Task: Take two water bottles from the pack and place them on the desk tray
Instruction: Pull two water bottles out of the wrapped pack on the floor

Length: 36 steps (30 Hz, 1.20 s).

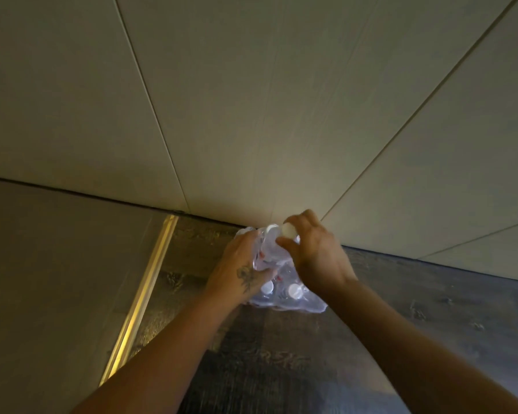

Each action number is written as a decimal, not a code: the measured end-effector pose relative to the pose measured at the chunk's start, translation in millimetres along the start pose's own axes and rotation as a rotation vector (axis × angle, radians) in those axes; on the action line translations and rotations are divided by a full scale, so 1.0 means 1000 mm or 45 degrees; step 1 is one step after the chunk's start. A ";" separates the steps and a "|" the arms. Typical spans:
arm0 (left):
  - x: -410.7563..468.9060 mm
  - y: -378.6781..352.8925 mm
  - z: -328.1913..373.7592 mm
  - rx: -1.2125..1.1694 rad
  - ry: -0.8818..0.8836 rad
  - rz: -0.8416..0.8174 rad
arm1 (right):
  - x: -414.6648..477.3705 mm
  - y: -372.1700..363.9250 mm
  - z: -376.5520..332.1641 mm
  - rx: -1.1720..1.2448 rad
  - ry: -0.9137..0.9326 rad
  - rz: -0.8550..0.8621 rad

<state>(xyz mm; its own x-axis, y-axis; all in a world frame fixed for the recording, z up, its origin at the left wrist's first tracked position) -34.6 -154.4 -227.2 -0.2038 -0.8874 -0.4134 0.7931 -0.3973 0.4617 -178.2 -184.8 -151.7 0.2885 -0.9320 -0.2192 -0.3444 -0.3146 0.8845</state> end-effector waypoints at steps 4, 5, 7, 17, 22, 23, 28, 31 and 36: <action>0.011 0.001 -0.003 -0.179 0.037 0.015 | -0.012 0.065 -0.012 0.089 0.147 0.142; 0.011 0.003 -0.003 -0.197 0.030 0.016 | -0.014 0.078 -0.014 0.122 0.156 0.179; 0.009 0.005 0.002 -0.214 0.004 0.013 | -0.019 0.101 -0.022 0.187 0.204 0.235; 0.002 0.020 0.049 -0.285 -0.165 0.019 | -0.014 0.139 -0.035 0.706 0.282 0.459; -0.007 0.047 0.049 -0.378 -0.177 0.165 | 0.005 0.073 0.016 0.991 -0.048 0.386; -0.008 0.050 0.048 -0.377 -0.177 0.183 | 0.009 0.046 0.031 0.826 -0.161 0.311; -0.003 0.057 0.047 -0.337 -0.201 0.207 | 0.009 -0.067 0.072 0.134 -0.342 -0.111; -0.002 0.058 0.048 -0.345 -0.189 0.183 | 0.006 -0.090 0.081 -0.102 -0.319 -0.168; -0.008 0.062 0.054 -0.431 -0.191 0.129 | 0.008 -0.092 0.082 -0.128 -0.296 -0.184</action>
<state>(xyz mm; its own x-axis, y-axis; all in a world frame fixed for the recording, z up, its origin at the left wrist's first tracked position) -15.1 -184.9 -152.8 -0.1761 -0.9526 -0.2481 0.9532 -0.2279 0.1986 -217.2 -178.4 -268.4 0.1118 -0.8988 -0.4240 -0.2209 -0.4384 0.8712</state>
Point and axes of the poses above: each hand's wrist, its own x-axis towards the middle knuckle, its own y-axis out of the back of the hand, z = x × y, the point moved 6 cm from there along x, towards the middle knuckle, and after that the axes turned 8 degrees about -z, right-handed, at the moved point
